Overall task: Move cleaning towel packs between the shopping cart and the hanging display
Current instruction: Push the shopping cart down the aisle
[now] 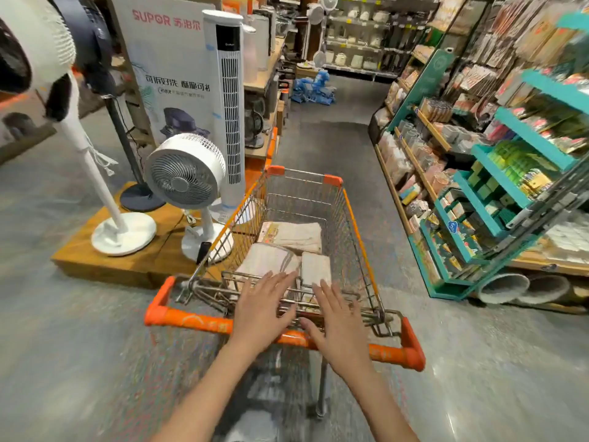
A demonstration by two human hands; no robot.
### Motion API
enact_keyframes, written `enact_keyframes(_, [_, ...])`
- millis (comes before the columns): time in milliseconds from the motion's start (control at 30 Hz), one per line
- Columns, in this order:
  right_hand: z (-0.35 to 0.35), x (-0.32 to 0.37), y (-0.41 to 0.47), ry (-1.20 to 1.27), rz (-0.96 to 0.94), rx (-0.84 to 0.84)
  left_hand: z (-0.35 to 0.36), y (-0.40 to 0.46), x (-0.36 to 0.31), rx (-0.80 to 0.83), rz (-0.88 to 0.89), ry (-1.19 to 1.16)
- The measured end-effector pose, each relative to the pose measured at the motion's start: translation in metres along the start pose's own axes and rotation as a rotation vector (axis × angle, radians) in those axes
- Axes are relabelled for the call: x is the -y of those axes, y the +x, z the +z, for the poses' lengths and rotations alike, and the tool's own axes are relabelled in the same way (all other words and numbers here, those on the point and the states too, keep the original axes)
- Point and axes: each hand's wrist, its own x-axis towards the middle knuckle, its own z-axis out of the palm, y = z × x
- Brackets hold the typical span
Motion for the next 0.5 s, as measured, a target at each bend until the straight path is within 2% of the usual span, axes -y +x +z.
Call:
enact_keyframes(33, [0.001, 0.001, -0.007, 0.008, 0.006, 0.028, 0.004, -0.010, -0.002, 0.034, -0.001, 0.035])
enact_keyframes(67, [0.003, 0.002, -0.013, -0.003, -0.005, 0.037, 0.012, -0.017, -0.002, -0.029, 0.008, 0.091])
enact_keyframes(167, [0.015, -0.001, -0.039, -0.061, -0.059, 0.018, 0.032, -0.043, 0.003, -0.072, 0.069, 0.161])
enact_keyframes(267, [0.009, -0.002, -0.039, -0.073, 0.009, 0.035, 0.033, -0.047, 0.009, -0.046, 0.048, 0.227])
enact_keyframes(500, [0.011, -0.005, -0.038, -0.064, 0.018, -0.015, 0.031, -0.042, -0.001, -0.005, -0.003, 0.211])
